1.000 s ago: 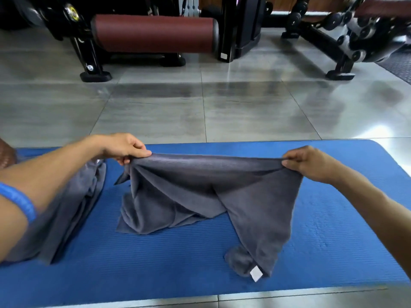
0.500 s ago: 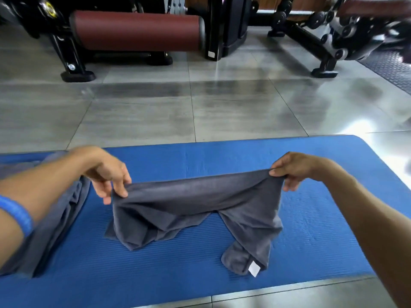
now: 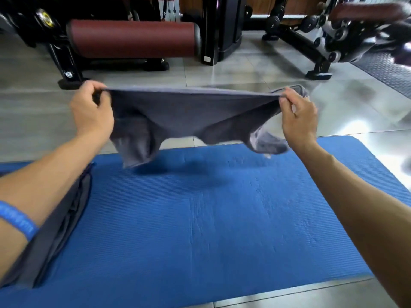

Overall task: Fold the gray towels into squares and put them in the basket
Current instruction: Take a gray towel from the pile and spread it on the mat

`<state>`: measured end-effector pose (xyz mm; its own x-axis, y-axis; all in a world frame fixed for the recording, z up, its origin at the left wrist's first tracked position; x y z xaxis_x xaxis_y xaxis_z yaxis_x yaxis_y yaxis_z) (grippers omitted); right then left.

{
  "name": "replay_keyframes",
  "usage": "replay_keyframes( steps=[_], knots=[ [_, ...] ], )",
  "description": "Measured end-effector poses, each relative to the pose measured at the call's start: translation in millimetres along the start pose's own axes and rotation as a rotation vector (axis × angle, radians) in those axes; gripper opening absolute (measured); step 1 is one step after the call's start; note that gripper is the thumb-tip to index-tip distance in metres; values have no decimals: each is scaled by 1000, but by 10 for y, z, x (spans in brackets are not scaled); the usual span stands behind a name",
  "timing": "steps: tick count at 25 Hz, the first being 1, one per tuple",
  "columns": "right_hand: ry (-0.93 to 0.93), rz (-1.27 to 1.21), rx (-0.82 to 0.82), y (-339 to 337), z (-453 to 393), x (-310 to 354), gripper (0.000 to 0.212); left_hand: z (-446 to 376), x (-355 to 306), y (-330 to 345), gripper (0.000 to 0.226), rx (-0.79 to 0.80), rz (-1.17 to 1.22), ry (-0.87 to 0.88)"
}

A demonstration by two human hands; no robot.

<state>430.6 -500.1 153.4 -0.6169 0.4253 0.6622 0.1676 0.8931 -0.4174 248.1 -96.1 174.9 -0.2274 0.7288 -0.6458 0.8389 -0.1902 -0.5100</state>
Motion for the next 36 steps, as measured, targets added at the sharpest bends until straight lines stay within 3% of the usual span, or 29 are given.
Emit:
replay_keyframes(
  steps=[6, 10, 13, 18, 22, 27, 33, 35, 36],
  knots=[
    [45, 352, 364, -135, 1224, -919, 25, 921, 573, 203, 7, 765, -498, 195],
    [287, 537, 595, -162, 1994, -1372, 17, 1608, 603, 428, 12, 1167, -763, 326],
    [365, 593, 674, -251, 2283, -1540, 20, 2130, 529, 586, 8, 1266, -825, 351],
    [488, 721, 741, -500, 2508, -1758, 24, 2937, 616, 634, 7, 1422, -868, 244],
    [529, 807, 771, -622, 2665, -1765, 26, 3437, 463, 696, 29, 1502, -1049, 475],
    [611, 877, 810, -737, 2927, -1698, 28, 3438, 353, 798, 36, 1607, -1129, 561],
    [616, 974, 905, -817, 2968, -1591, 26, 3483, 157, 924, 28, 1862, -1217, 605],
    [537, 994, 948, -772, 2861, -1636, 26, 3456, 55, 1088, 18, 1876, -1108, 522],
    [509, 965, 949, -732, 2828, -1668, 27, 3433, 7, 1191, 20, 1809, -1010, 472]
  ],
)
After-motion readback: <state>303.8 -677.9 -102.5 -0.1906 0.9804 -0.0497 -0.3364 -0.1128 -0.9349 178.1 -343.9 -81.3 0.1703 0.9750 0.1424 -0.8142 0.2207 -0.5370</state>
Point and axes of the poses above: each hand's wrist, its own z-axis away from the middle knuckle, its own y-axis out of the palm, x = y × z, the point moved 2 cm from there along -z, towards the middle knuckle, and after that the axes turned 8 degrees about -z, right-handed, at the moved point
